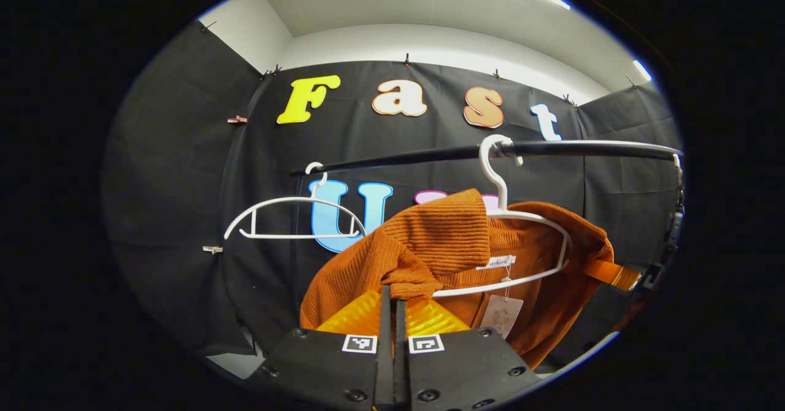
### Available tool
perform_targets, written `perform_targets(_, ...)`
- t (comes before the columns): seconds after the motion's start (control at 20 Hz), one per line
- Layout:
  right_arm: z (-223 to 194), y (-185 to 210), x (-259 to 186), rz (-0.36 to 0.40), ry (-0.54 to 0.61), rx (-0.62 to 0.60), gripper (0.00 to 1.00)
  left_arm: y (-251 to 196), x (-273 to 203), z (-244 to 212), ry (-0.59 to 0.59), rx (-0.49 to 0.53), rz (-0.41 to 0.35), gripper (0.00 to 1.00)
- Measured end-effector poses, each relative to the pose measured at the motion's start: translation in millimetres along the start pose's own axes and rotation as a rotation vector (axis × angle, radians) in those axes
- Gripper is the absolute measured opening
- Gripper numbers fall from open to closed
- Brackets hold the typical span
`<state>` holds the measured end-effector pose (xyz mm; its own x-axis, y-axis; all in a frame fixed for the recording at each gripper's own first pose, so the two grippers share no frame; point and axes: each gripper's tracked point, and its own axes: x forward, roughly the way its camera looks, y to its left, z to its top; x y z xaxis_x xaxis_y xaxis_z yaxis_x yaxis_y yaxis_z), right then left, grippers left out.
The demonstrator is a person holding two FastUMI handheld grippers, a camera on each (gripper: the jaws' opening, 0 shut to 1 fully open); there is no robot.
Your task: Grasp the clothes on the hanger with both hands and then place them into the laundry hamper below.
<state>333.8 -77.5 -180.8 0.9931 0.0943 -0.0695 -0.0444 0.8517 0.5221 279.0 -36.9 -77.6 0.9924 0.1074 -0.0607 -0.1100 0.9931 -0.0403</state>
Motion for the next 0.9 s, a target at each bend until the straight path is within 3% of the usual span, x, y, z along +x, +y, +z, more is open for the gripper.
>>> perform_targets(0.25,-24,5,21,0.030,0.057,0.068,0.04,3,10,5,0.004,0.007,0.009,0.05)
perform_targets(0.3,-27,6,27,0.038,0.066,0.060,0.00,2,14,6,0.008,0.011,0.008,0.05)
perform_targets(0.35,-26,7,31,0.043,0.075,0.061,0.04,1,15,5,0.009,0.014,0.007,0.05)
perform_targets(0.6,16,-10,43,0.034,0.039,0.114,0.04,0,11,9,-0.003,0.009,0.009,0.05)
perform_targets(0.8,61,-30,60,0.014,-0.062,0.086,0.00,0,10,14,-0.009,0.001,0.011,0.05)
perform_targets(0.9,70,-40,77,-0.006,-0.081,0.056,0.04,-1,12,16,-0.004,0.003,0.001,0.05)
